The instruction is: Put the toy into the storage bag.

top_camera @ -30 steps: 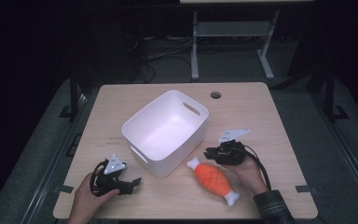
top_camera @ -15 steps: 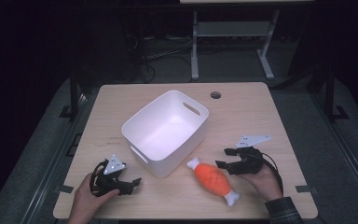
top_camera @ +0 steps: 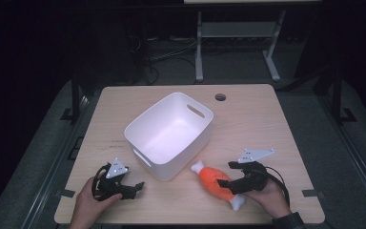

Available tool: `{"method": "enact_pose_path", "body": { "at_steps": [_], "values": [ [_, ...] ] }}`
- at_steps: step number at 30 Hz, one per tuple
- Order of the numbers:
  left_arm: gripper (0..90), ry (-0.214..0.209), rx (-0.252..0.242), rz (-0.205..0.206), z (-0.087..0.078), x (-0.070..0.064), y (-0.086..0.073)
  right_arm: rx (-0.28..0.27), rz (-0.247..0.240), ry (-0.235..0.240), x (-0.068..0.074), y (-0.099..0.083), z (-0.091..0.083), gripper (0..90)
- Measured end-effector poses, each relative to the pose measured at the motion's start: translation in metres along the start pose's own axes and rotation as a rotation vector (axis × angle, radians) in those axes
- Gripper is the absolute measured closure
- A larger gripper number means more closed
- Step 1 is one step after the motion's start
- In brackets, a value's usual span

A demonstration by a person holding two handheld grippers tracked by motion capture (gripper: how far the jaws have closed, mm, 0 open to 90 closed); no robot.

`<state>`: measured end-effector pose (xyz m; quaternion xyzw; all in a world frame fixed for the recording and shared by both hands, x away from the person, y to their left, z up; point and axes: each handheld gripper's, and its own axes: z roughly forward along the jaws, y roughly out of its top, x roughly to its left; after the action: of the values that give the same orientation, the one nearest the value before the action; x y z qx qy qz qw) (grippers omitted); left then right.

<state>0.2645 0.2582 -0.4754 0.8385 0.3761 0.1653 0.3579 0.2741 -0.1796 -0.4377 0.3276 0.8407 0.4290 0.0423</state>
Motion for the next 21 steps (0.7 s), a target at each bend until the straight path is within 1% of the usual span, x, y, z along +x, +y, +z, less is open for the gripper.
{"method": "enact_pose_path", "body": {
  "at_steps": [4,6,12,18,19,21],
  "values": [
    [12.9,0.0,0.0,0.0,0.0,0.0,0.0,0.01,-0.004,0.006,0.002,-0.001,0.006,16.7],
    [12.9,0.0,0.0,0.001,0.0,0.0,0.0,0.014,0.001,0.009,0.002,-0.002,0.011,16.5],
    [12.9,0.0,0.0,0.001,0.0,0.0,0.0,0.015,0.001,0.016,0.003,-0.002,0.015,16.5],
    [12.9,0.0,0.0,0.001,0.0,0.0,0.0,0.039,0.002,0.026,0.003,-0.004,0.023,14.9],
    [12.9,0.0,0.0,0.0,0.0,0.0,0.0,0.045,0.003,0.04,0.003,-0.005,0.026,14.8],
    [12.9,0.0,0.0,0.001,0.0,0.0,0.0,0.047,-0.002,0.042,0.004,-0.006,0.027,14.7]
  ]
}}
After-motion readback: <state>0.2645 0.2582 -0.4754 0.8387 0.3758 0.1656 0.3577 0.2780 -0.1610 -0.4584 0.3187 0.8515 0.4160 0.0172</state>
